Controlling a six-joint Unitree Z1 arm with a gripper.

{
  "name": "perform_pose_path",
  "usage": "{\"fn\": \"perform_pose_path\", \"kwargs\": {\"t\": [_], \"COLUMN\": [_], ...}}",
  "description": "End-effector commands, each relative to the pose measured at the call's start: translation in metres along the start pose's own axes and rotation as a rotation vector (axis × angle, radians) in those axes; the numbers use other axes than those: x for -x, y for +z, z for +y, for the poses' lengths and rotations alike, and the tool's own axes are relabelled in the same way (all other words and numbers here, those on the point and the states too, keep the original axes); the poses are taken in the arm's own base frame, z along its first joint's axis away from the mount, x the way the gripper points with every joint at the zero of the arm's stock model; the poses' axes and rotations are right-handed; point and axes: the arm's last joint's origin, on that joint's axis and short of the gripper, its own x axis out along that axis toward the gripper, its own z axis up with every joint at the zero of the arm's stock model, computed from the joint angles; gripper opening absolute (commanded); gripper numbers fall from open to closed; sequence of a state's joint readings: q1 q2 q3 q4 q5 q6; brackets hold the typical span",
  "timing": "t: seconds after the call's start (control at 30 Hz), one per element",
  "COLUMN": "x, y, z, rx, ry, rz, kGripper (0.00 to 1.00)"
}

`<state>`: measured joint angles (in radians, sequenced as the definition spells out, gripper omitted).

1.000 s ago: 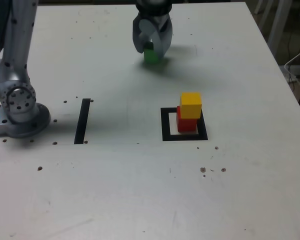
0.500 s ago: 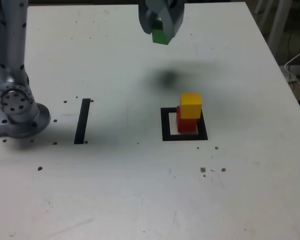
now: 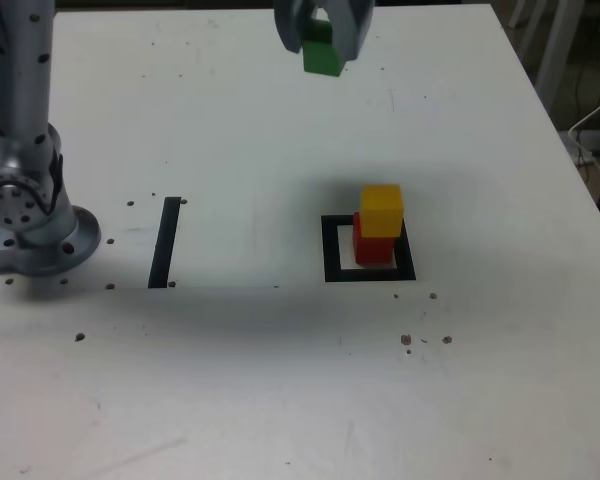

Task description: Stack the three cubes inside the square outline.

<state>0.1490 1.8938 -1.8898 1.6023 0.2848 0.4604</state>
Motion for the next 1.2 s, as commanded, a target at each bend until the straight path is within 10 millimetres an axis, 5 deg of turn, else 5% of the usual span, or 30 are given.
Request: {"fn": "perform_pose_path", "kwargs": {"t": [0.0,0.67,1.17], "x": [0.001,0.003,-0.006], "y": [0.0,0.021,0.047], "z": [-0.01,-0.054,-0.069], "rx": [0.042,0.384,0.375], "ry": [-0.036,-0.169,-0.225], "rz": [0.014,0.011,-0.019], "kGripper": [0.11,0.08,0.08]}}
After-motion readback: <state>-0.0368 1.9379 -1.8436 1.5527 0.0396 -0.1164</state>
